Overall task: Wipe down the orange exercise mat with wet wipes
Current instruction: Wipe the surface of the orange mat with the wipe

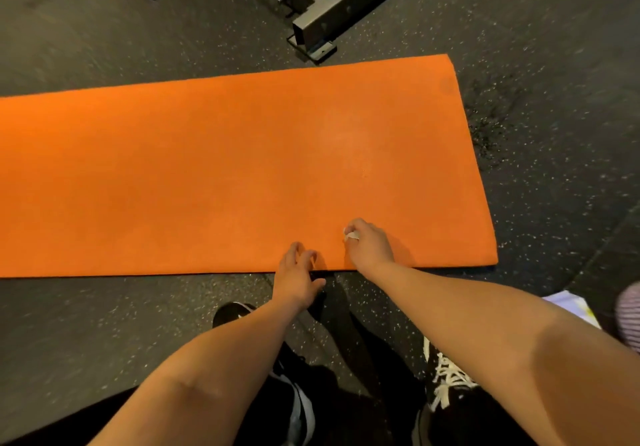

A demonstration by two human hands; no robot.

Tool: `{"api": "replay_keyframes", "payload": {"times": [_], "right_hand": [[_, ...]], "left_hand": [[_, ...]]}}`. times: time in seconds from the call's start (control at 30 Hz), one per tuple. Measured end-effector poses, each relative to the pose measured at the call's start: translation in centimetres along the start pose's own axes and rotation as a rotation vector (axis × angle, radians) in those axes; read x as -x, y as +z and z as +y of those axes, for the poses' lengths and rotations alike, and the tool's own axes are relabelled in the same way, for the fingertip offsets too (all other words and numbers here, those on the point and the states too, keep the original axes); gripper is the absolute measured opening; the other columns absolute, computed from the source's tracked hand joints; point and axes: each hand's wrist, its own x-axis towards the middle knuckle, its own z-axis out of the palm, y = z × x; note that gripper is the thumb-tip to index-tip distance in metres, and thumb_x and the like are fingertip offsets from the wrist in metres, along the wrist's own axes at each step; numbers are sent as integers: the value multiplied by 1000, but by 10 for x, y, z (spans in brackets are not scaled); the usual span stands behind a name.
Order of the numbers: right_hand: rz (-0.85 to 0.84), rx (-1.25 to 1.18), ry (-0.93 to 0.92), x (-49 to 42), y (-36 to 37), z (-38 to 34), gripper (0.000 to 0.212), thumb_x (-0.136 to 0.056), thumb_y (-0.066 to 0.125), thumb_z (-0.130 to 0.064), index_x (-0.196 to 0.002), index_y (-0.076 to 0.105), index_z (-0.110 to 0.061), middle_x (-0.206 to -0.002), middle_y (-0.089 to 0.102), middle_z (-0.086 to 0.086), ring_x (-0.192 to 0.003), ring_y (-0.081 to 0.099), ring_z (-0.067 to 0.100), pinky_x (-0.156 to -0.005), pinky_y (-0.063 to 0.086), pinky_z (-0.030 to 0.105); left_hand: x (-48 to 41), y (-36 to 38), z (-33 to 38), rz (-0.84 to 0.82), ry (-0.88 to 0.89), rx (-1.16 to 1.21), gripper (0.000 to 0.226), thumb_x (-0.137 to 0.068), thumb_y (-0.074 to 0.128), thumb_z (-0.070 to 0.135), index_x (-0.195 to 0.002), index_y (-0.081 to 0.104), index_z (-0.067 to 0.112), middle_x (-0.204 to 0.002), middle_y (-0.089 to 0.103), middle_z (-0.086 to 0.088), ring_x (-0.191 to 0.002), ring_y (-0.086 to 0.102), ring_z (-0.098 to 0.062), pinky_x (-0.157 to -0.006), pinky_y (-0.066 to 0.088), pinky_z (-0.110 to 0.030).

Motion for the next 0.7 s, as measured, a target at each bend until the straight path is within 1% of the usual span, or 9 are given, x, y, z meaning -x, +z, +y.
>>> {"api": "replay_keyframes", "payload": {"times": [0.03,0.1,0.17,0.27,0.33,0.4,0.5,0.63,0.7], "right_hand": [[-11,-6,5,2,3,-5,16,-100,49,-16,-107,60,-24,-117,58,4,-112,51,31,-91,49,44],[-49,10,-4,2,9,-14,22,-101,50,-20,-119,62,-24,-127,56,3,-123,47,29,-98,46,40],[-67,59,-32,2,14,-21,31,-102,52,-25,-133,58,-23,-139,53,1,-131,40,26,-103,40,36],[-104,133,-66,1,21,-18,46,-100,57,-34,-145,51,-24,-148,48,-1,-134,37,24,-110,35,36],[-153,174,-46,-1,26,-12,57,-98,59,-42,-151,44,-26,-155,41,-3,-138,33,24,-115,30,38],[-174,208,-31,-5,31,-6,62,-98,58,-48,-154,40,-29,-159,36,-4,-143,29,24,-117,26,38],[-159,270,-50,-9,37,-1,62,-98,57,-50,-155,37,-32,-159,35,-6,-144,27,22,-117,22,38],[-143,280,-86,-7,43,3,65,-99,57,-49,-156,33,-32,-163,28,-5,-146,21,22,-121,17,39],[-162,292,-93,-5,46,4,66,-98,56,-52,-156,30,-34,-165,23,-7,-149,17,20,-122,13,45]], "left_hand": [[1,-1,-4,5,1,6,63,-90,71,39,-145,41,31,-166,8,-8,-151,16,-32,-120,24,-43],[-1,-4,-11,14,12,-3,64,-89,72,38,-145,41,31,-166,11,-8,-149,19,-33,-120,25,-43],[-8,-5,-16,26,23,-47,67,-88,72,40,-145,40,32,-165,13,-8,-149,17,-35,-120,22,-45],[-14,0,-24,69,46,-81,65,-86,74,41,-141,40,34,-164,16,-7,-149,15,-34,-120,20,-47],[-17,6,-30,123,71,-95,61,-87,72,42,-139,41,35,-163,17,-5,-148,15,-34,-119,18,-48],[-20,8,-37,179,92,-99,53,-89,69,45,-136,45,36,-163,19,-4,-149,12,-34,-118,17,-51],[-26,5,-46,197,161,-83,43,-93,62,51,-132,52,35,-164,24,-3,-150,12,-33,-117,17,-54],[-26,4,-50,205,163,-136,34,-98,52,52,-123,61,30,-161,33,-1,-149,20,-33,-115,21,-52],[-28,0,-44,224,108,-68,31,-102,47,49,-116,64,27,-151,49,-1,-144,33,-31,-113,25,-49]]}}
